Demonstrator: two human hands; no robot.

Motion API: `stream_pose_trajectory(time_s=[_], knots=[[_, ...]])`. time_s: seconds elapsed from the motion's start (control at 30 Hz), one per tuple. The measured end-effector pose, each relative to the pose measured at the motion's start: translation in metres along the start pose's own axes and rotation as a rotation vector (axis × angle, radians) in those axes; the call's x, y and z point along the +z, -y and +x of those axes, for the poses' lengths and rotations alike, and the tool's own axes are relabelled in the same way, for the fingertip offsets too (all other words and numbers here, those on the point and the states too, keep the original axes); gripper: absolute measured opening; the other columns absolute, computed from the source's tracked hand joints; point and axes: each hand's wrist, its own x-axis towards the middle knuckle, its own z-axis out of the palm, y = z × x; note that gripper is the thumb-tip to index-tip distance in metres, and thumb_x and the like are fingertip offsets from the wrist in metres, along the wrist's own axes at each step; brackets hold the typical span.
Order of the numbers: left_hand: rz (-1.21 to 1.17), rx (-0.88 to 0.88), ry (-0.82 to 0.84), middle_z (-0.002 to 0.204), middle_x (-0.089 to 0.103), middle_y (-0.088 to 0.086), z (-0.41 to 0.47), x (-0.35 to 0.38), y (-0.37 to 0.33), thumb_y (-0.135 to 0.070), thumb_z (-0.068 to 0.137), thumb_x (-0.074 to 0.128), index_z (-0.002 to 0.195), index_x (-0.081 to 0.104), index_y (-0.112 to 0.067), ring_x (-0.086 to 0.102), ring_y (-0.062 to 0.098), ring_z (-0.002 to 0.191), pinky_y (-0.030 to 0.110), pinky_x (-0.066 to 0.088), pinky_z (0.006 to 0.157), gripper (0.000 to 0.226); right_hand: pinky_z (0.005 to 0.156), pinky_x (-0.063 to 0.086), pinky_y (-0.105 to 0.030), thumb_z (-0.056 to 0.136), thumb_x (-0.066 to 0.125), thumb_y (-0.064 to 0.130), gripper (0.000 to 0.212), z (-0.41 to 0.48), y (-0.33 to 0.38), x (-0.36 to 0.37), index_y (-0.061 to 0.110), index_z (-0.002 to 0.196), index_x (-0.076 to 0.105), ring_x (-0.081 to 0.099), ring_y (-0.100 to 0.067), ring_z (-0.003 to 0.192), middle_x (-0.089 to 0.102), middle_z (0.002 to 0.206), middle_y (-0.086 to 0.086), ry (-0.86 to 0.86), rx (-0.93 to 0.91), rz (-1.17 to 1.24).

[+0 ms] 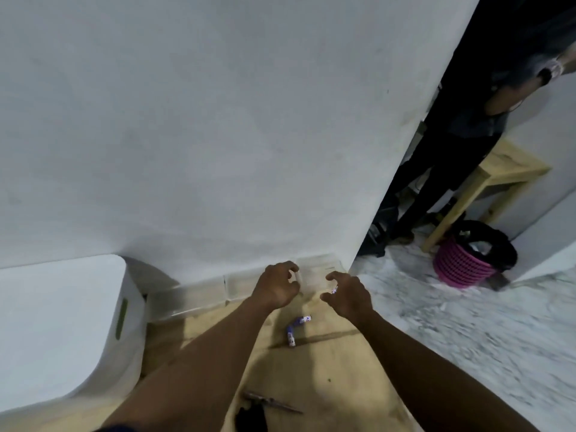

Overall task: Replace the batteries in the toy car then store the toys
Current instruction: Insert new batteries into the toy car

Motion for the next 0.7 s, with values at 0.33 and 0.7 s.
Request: stream_pose_trajectory(time_s=[0.33, 0.7], knots=[[0.293, 0.04, 0.049, 0.139, 0.051, 0.001, 0.074, 0.04, 0.004, -0.026, 0.087, 0.064, 0.135, 0.058, -0.017, 0.053, 0.023, 0.126, 0.029, 0.042, 0.103, 0.049, 0.089, 0.049, -0.037, 0.092, 0.059, 0.048, 0.074, 0.076, -0.021, 0.013, 0.016, 0.15, 0.027, 0.059, -0.033, 0.118, 0.057, 0.134, -0.013, 0.105, -0.239, -0.423], [0.349, 0.137, -0.019, 0.136, 0.053, -0.004, 0.076, 0.042, 0.017, -0.04, 0.081, 0.074, 0.133, 0.063, -0.02, 0.055, 0.017, 0.123, 0.025, 0.042, 0.101, 0.056, 0.081, 0.051, -0.036, 0.099, 0.051, 0.042, 0.08, 0.076, -0.014, 0.023, -0.003, 0.155, 0.016, 0.067, -0.03, 0.1, 0.067, 0.118, -0.014, 0.121, -0.295, -0.553]])
